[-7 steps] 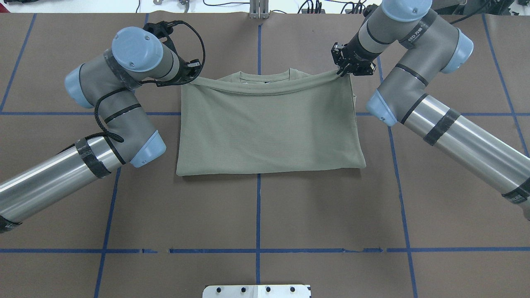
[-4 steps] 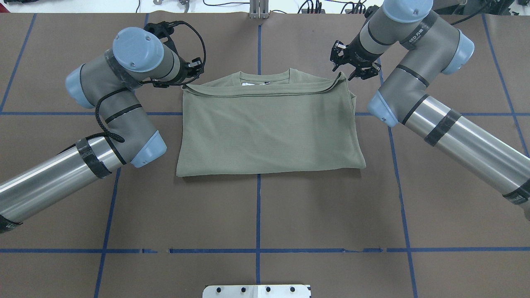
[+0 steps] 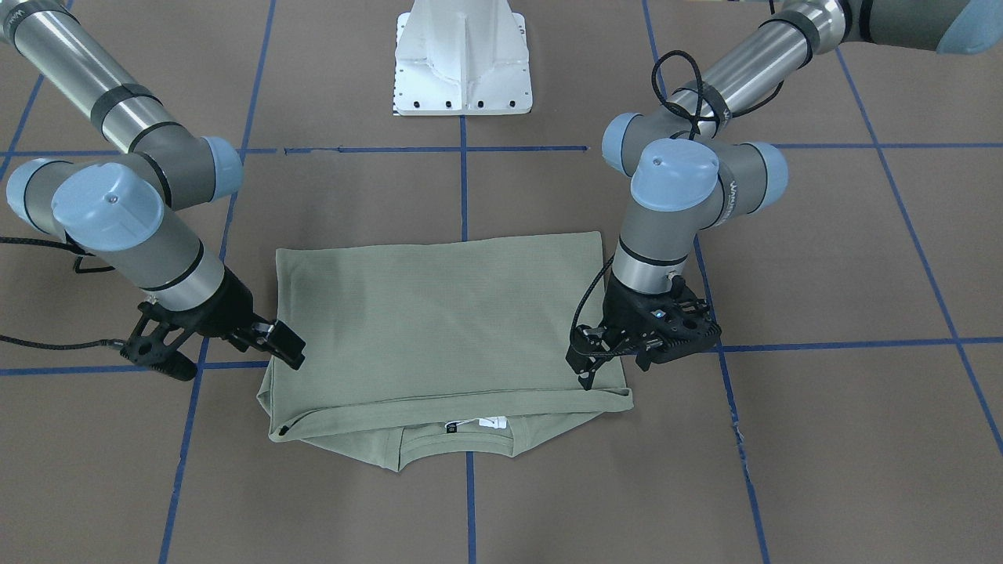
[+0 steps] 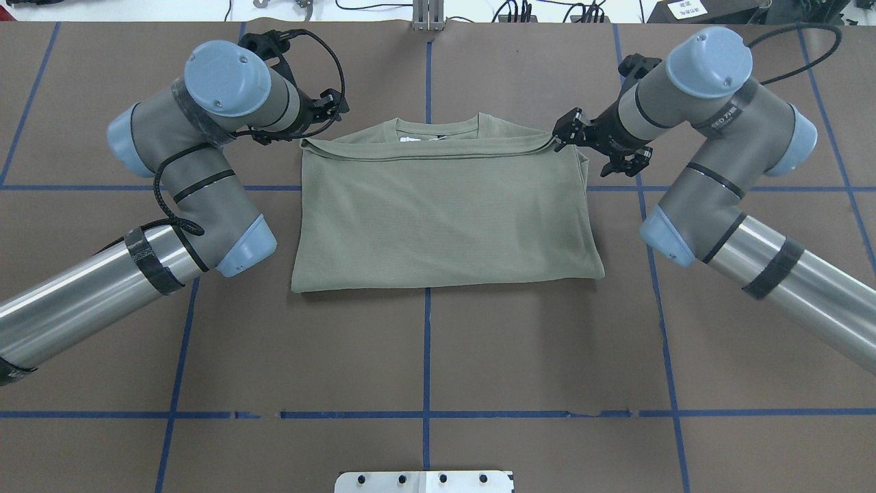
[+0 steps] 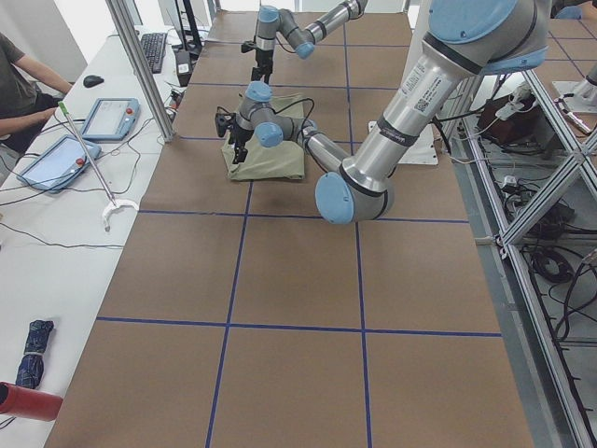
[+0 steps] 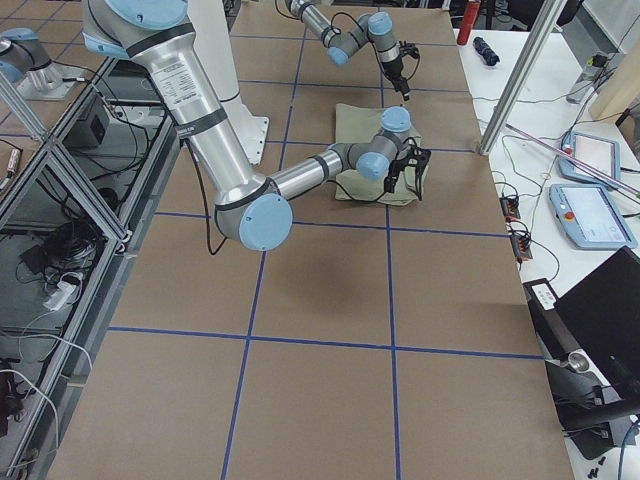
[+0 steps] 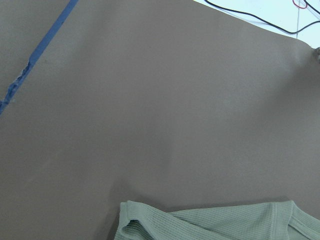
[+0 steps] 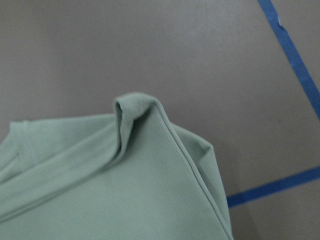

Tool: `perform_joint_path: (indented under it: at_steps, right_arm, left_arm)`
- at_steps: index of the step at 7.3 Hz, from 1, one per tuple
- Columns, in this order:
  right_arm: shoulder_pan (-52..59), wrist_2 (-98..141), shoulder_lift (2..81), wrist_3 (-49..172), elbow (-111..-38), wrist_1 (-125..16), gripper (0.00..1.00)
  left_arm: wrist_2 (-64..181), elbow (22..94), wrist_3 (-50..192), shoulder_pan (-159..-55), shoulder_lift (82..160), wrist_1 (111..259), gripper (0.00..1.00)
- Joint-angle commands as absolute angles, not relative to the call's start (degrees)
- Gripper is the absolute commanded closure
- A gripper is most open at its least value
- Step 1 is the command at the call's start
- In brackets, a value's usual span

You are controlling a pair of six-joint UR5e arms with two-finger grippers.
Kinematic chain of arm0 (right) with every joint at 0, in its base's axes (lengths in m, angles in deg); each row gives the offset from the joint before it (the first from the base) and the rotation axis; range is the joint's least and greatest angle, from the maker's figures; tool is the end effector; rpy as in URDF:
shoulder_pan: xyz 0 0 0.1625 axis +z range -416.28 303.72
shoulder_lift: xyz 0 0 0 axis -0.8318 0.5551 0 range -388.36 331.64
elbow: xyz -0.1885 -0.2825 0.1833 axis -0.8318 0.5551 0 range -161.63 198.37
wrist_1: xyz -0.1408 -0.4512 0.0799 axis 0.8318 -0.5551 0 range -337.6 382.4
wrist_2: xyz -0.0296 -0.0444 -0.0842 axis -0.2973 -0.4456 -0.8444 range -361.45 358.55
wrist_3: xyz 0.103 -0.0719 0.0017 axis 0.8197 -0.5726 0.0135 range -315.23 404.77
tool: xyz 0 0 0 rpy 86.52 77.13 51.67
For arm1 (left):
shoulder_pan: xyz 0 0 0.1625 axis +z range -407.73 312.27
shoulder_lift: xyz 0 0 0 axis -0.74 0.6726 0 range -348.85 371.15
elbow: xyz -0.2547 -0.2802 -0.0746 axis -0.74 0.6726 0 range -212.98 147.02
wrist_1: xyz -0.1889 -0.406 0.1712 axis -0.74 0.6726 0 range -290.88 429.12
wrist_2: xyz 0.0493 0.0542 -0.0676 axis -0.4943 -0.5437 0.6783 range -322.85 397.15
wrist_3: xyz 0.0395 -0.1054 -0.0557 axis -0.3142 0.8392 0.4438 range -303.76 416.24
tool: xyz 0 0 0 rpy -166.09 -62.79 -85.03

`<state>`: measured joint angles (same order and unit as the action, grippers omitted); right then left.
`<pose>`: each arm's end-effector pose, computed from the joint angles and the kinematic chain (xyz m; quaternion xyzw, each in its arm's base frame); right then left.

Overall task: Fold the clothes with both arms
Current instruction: 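Move the right gripper to the folded shirt's side edge and grasp it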

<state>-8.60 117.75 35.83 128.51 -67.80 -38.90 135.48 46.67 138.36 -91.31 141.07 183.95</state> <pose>-0.4469 -0.5980 0.3300 -0.0151 -0.4725 0.2085 0.8562 0.5055 -0.6399 0.2225 0.1398 0.4387 -0.2404 0.8545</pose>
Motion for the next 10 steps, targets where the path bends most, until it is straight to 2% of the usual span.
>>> perform_joint_path:
  at_steps: [1, 3, 6, 7, 8, 9, 10]
  right_arm:
    - [-13.9, 116.6, 45.6, 128.7, -78.4, -38.9, 0.00]
    - [-16.8, 116.3, 49.4, 128.7, -82.2, -38.9, 0.00]
    - [-19.7, 113.5, 48.4, 128.6, -79.1, -39.1, 0.00]
    - [-19.7, 113.5, 48.4, 128.7, -79.0, -39.1, 0.06]
    - [-19.7, 113.6, 48.4, 128.7, -78.9, -39.2, 0.45]
    - [-19.7, 113.9, 48.3, 128.7, -79.0, -39.1, 0.94]
    - [-19.7, 114.0, 48.3, 128.6, -79.0, -39.3, 1.00]
  left_arm:
    - [135.4, 47.5, 138.4, -91.3, 141.1, 183.8, 0.00]
    - [135.4, 47.6, 138.4, -91.2, 141.1, 183.9, 0.00]
    - [135.5, 47.5, 138.3, -91.2, 141.0, 184.1, 0.00]
    - [135.5, 47.5, 138.3, -91.2, 140.9, 184.1, 0.00]
    - [135.5, 47.5, 138.3, -91.1, 140.8, 184.1, 0.00]
    - [135.5, 47.5, 138.2, -91.2, 140.7, 184.2, 0.00]
    - [135.5, 47.5, 138.2, -91.1, 140.5, 184.2, 0.00]
